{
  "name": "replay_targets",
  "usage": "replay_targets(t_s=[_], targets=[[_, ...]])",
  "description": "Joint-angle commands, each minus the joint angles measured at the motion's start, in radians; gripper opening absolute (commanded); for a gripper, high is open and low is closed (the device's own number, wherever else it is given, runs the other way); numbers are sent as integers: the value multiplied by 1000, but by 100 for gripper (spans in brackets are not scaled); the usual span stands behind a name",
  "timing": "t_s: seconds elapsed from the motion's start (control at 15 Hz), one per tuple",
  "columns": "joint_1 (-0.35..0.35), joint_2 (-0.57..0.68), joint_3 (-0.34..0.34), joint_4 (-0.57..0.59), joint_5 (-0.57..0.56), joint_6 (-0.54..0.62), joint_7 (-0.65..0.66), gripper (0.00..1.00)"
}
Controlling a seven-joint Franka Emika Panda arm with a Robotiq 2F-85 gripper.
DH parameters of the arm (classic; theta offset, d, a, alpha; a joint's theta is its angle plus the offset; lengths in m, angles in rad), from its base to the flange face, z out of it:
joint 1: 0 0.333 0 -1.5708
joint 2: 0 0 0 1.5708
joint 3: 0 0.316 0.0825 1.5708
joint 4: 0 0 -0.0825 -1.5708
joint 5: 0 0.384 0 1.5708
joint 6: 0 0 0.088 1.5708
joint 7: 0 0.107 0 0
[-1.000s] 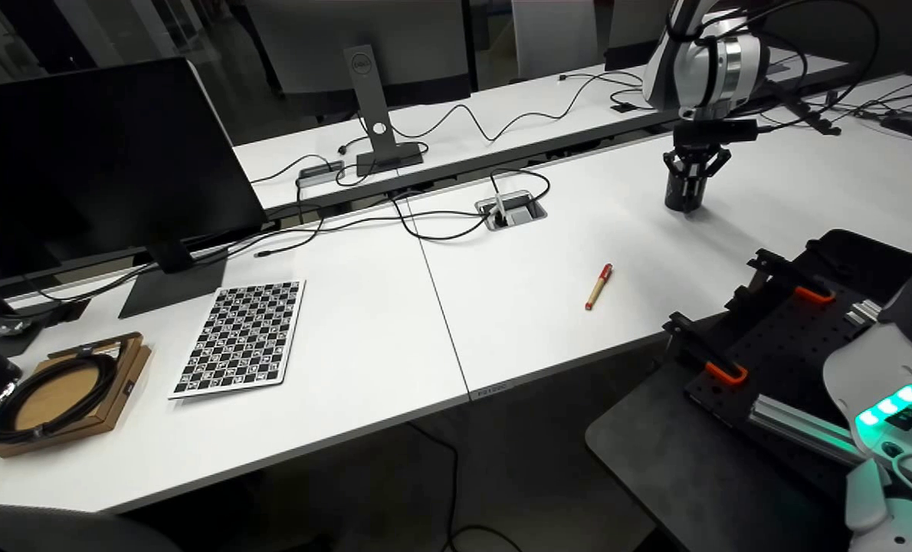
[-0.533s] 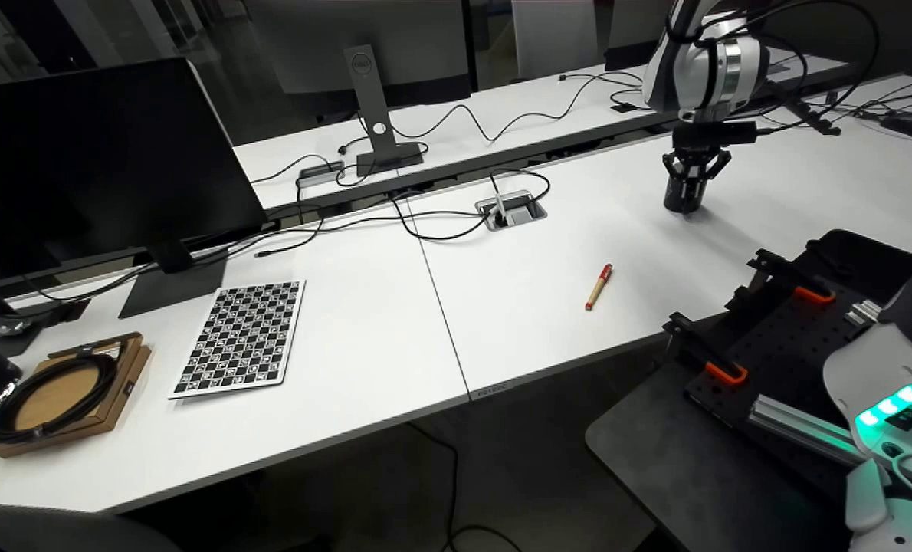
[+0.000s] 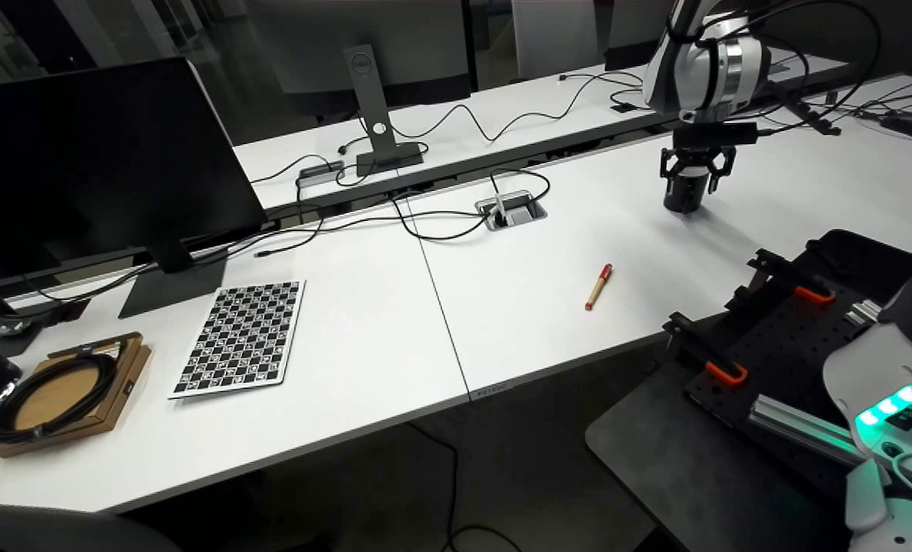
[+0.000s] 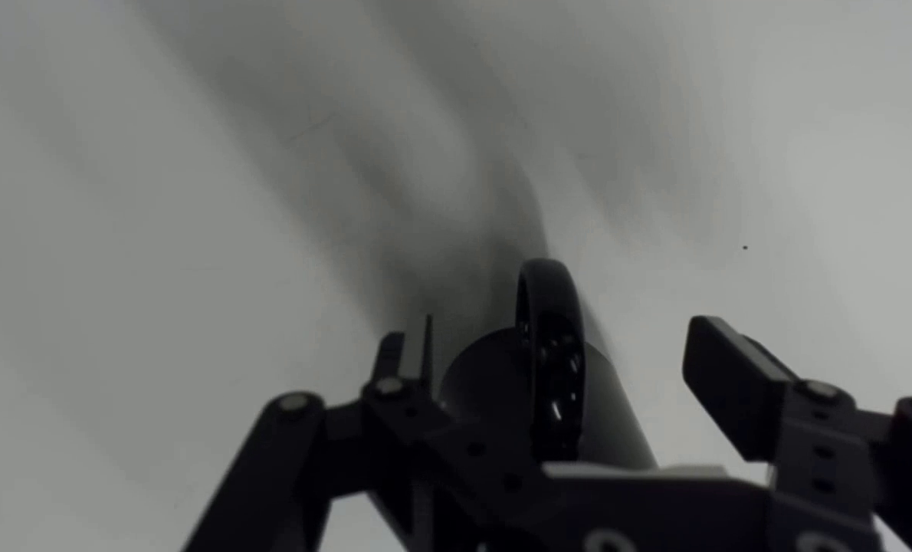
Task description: Move the black mug from the left to the right
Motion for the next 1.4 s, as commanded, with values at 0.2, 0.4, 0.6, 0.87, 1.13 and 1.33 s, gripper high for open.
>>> replay_targets(t_s=[0.2, 0.4, 0.6, 0.87, 1.13, 1.33], targets=[[57, -210, -38, -161, -39, 139, -5, 100], [117, -318, -75, -234, -101, 196, -9, 100], [155, -434, -68, -300, -194, 185, -78, 100], [191, -581, 0, -386, -257, 152, -160, 100], [218, -691, 102, -469, -249, 151, -264, 100], [255, -729, 202, -503, -177, 161, -355, 100]])
